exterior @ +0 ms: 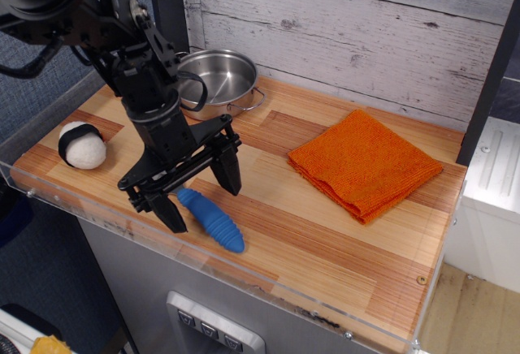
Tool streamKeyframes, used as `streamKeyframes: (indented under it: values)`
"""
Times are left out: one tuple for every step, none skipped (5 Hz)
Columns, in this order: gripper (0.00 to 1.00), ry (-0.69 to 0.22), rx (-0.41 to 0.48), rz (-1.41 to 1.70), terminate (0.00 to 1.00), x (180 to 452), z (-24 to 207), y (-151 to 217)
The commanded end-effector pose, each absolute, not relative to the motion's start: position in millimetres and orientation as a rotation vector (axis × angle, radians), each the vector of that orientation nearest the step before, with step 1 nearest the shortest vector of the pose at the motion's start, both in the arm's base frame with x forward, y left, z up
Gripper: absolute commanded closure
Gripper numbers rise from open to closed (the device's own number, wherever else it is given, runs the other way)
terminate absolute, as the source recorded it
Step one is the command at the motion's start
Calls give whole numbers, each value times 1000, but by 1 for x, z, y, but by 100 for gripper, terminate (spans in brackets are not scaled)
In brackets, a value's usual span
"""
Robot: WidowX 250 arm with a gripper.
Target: Pick red spoon and place it on the left corner of the table
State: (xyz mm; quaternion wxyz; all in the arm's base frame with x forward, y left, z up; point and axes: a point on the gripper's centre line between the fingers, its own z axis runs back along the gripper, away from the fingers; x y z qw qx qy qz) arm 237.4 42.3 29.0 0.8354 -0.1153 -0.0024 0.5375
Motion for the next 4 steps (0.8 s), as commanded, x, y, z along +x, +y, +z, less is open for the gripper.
streamKeyframes:
  values:
    - [0,-63,-272,1121,0,259,92,37]
    - [0,-80,-296,1110,0,263,124,30]
    - [0,-123,-327,1070,0,264,153,24]
    - [0,-138,-346,1001,100,260,167,22]
